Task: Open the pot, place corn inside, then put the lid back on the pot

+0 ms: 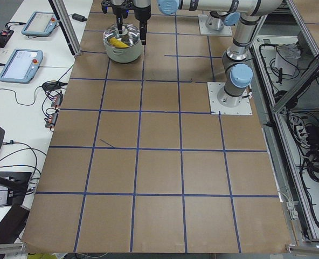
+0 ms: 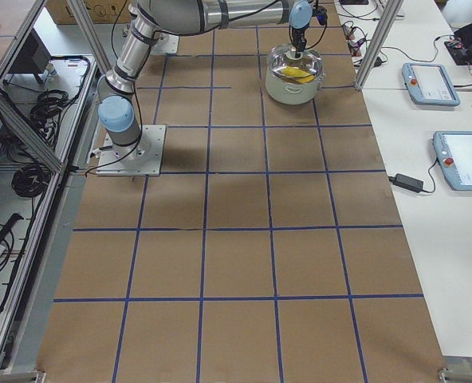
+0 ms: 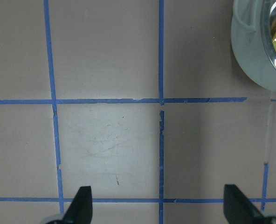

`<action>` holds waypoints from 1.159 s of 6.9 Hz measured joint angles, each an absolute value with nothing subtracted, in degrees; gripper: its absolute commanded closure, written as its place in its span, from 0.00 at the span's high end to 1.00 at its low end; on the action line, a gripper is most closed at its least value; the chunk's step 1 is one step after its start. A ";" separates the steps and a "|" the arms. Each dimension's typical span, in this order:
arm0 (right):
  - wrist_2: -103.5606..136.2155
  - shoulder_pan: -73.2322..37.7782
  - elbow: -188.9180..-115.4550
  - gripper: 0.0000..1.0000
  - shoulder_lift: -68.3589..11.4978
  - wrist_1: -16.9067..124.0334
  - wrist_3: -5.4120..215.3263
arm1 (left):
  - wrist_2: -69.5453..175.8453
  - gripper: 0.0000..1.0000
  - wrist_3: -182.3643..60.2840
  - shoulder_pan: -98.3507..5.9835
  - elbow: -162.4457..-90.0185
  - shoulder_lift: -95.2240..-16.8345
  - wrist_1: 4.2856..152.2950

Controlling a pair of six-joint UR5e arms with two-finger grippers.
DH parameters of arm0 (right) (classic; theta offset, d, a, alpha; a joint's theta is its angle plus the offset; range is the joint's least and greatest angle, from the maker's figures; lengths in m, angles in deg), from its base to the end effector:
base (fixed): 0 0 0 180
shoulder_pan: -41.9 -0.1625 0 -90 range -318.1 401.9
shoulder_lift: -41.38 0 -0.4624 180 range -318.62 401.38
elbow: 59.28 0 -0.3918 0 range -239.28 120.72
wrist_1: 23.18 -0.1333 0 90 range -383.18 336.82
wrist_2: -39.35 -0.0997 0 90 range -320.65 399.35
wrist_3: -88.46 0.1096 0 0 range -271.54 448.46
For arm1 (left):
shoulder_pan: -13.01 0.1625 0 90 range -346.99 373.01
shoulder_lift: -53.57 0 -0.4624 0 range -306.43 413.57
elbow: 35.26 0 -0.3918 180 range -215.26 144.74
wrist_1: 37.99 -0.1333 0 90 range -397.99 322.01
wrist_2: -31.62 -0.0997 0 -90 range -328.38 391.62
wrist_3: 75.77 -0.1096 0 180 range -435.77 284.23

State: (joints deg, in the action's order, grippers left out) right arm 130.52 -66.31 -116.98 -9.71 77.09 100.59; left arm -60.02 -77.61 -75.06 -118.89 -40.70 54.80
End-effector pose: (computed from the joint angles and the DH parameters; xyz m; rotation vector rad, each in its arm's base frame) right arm 0.3702 -0.7058 0.3742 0.1653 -3.1325 0.1051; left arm -0.1124 -0.5284 0.5272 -0.0022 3.1133 0.0202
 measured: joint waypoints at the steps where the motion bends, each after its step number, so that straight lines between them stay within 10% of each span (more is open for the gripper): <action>1: 130.51 -66.19 -117.07 0.24 -9.50 77.16 100.47 | -60.04 1.00 -77.61 -75.06 -118.99 -40.63 54.78; 6: 130.76 -66.36 -117.09 0.32 -9.29 77.71 100.28 | -60.05 1.00 -77.62 -75.05 -119.14 -40.61 54.88; 7: 130.71 -66.26 -117.06 0.89 -9.30 77.68 100.20 | -60.05 1.00 -77.62 -75.05 -119.17 -40.68 54.88; 8: 130.63 -66.17 -117.04 1.00 -9.31 77.59 100.18 | -60.05 1.00 -77.62 -75.06 -119.17 -40.71 54.85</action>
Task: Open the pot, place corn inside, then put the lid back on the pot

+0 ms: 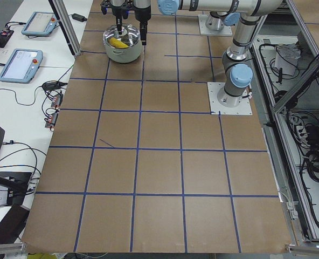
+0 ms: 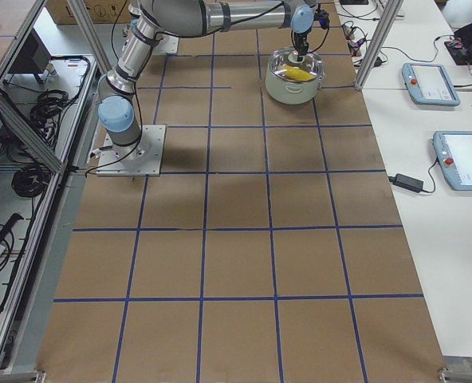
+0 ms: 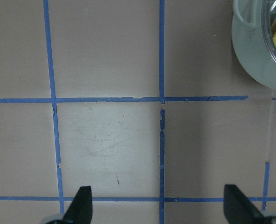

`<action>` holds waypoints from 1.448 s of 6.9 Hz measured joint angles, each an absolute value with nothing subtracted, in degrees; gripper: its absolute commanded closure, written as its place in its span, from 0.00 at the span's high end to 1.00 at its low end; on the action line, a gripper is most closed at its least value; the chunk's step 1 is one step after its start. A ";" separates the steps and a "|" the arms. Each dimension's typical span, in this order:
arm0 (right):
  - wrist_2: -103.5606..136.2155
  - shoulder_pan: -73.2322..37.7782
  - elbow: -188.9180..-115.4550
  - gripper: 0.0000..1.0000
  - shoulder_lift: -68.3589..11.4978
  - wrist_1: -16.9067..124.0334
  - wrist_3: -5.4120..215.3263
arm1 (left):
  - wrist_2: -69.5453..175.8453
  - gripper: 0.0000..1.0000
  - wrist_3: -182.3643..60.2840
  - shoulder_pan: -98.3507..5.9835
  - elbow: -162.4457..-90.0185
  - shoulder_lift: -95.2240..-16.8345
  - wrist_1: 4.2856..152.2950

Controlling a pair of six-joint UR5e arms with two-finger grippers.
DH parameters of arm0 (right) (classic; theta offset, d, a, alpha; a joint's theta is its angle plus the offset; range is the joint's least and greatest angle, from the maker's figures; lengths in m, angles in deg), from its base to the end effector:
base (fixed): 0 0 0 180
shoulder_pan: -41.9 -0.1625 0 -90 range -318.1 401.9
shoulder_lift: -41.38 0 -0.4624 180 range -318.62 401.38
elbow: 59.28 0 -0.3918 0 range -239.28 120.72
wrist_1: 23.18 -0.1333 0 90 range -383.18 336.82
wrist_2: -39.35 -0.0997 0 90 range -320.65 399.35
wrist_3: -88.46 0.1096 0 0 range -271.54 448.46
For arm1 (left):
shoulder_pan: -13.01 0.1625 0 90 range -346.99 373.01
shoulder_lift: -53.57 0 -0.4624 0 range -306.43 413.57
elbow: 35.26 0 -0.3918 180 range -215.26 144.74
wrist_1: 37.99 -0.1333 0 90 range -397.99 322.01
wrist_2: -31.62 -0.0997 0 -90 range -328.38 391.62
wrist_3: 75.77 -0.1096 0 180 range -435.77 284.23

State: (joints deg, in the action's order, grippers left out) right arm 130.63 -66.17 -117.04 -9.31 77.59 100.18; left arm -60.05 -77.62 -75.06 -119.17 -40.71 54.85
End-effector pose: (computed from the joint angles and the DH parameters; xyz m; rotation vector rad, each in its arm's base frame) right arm 0.3689 -0.7089 0.3691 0.1725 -3.1300 0.1069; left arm -0.1124 -0.5279 0.5247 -0.0018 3.1129 0.0295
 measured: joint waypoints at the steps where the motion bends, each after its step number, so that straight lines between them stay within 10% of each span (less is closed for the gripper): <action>1: 130.36 -66.11 -117.03 1.00 -9.41 77.56 100.25 | -60.05 1.00 -77.62 -75.05 -119.15 -40.73 54.83; 6: 129.63 -57.25 -118.72 0.97 -17.06 72.42 89.81 | -60.05 1.00 -77.62 -75.05 -119.19 -40.63 54.90; 10: 125.92 -47.95 -138.66 0.98 -38.83 69.58 77.34 | -60.06 1.00 -77.62 -75.16 -119.47 -40.42 55.01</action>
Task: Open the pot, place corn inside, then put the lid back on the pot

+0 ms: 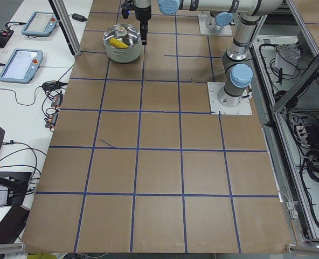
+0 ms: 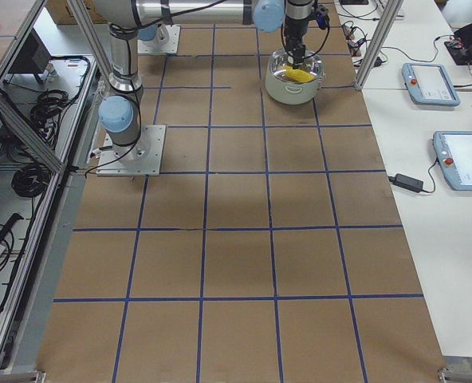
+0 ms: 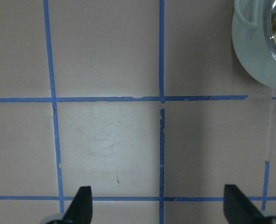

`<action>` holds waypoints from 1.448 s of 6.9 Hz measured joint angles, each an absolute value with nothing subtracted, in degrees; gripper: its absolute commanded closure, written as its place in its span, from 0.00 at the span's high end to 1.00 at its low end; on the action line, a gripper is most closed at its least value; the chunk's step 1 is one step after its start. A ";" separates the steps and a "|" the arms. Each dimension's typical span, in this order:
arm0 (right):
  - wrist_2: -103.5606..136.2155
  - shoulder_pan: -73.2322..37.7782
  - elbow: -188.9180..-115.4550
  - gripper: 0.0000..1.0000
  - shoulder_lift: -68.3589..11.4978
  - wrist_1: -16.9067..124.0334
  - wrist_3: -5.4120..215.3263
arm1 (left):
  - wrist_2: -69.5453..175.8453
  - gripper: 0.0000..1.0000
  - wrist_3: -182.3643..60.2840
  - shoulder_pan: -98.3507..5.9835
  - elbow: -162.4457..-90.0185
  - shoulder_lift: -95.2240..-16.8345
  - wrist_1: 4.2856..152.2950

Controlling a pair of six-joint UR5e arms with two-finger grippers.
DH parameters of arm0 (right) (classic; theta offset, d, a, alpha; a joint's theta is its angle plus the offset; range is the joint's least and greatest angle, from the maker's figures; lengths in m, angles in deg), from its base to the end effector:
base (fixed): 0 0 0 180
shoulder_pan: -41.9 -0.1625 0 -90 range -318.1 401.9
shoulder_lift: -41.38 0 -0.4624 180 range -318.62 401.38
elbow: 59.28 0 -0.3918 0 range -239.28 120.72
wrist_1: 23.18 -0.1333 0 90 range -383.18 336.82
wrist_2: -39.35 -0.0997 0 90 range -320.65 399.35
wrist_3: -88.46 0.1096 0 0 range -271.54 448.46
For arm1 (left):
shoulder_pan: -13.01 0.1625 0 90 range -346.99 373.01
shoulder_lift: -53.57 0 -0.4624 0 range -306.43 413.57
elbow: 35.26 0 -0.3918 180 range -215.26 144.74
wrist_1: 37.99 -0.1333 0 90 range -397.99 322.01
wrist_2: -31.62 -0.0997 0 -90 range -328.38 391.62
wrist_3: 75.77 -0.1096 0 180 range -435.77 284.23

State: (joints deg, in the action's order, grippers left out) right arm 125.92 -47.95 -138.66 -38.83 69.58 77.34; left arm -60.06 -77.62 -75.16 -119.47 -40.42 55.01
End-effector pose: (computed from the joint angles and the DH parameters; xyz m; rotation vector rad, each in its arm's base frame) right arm 0.1383 -0.5771 0.5209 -0.2979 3.0720 -0.1053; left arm -0.1134 -0.5251 0.5245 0.0010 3.1128 0.0340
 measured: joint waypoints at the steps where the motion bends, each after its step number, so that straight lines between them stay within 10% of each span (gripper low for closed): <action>1: 127.72 -48.00 -143.17 0.99 -44.54 66.93 77.20 | -60.05 1.00 -77.60 -75.20 -119.95 -40.30 54.84; 10: 130.42 -48.60 -147.12 0.99 -51.55 64.41 77.82 | -59.59 1.00 -77.57 -75.35 -119.08 -39.86 55.23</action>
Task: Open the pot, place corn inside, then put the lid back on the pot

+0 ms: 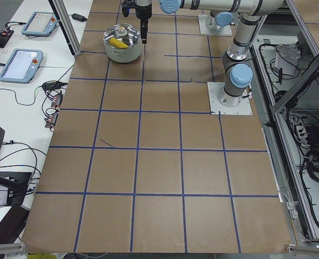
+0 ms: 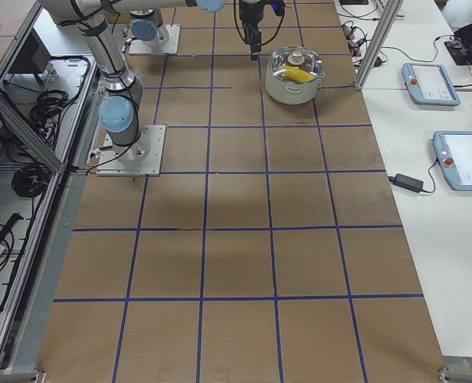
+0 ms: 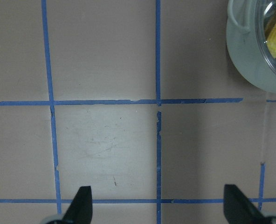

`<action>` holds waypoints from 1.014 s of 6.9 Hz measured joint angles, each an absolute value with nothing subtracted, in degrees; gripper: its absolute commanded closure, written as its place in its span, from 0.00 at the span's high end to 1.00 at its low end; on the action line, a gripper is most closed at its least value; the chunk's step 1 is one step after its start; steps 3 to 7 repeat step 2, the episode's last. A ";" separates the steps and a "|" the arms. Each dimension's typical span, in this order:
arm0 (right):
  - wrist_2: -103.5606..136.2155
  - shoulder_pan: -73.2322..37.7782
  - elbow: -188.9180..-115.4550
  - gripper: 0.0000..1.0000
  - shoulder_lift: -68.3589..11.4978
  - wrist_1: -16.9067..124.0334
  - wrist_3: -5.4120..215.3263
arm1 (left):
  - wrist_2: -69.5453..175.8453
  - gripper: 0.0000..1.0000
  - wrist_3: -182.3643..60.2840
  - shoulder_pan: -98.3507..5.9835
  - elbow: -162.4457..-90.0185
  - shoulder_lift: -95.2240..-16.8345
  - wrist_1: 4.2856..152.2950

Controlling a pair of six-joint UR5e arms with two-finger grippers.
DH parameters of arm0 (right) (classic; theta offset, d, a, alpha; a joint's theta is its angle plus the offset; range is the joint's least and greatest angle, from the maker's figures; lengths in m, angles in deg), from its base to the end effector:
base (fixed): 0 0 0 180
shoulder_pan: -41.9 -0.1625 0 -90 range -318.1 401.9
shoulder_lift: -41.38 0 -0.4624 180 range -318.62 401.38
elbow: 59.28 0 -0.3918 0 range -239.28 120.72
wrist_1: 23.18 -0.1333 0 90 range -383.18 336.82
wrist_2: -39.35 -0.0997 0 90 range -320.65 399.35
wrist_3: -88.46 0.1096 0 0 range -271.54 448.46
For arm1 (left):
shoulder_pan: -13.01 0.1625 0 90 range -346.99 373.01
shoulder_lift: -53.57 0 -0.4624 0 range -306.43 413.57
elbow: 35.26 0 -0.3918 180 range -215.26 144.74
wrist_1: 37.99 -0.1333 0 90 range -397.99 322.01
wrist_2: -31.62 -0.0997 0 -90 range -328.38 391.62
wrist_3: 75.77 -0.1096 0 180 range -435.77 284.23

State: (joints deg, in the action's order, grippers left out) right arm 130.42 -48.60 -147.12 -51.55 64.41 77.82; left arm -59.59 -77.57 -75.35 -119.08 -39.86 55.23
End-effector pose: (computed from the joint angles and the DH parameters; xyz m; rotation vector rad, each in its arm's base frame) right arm 0.1354 -0.4702 0.5543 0.3020 -3.1034 0.0701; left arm -0.1161 -0.5213 0.5325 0.0045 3.1207 0.0138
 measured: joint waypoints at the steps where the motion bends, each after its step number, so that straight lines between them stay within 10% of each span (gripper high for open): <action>1: 130.59 -48.62 -147.10 0.99 -51.53 64.65 78.35 | -59.69 1.00 -77.55 -75.41 -118.99 -39.80 55.63; 7: 130.87 -48.62 -147.13 0.99 -51.53 64.92 78.67 | -59.68 1.00 -77.51 -75.49 -118.81 -39.75 56.70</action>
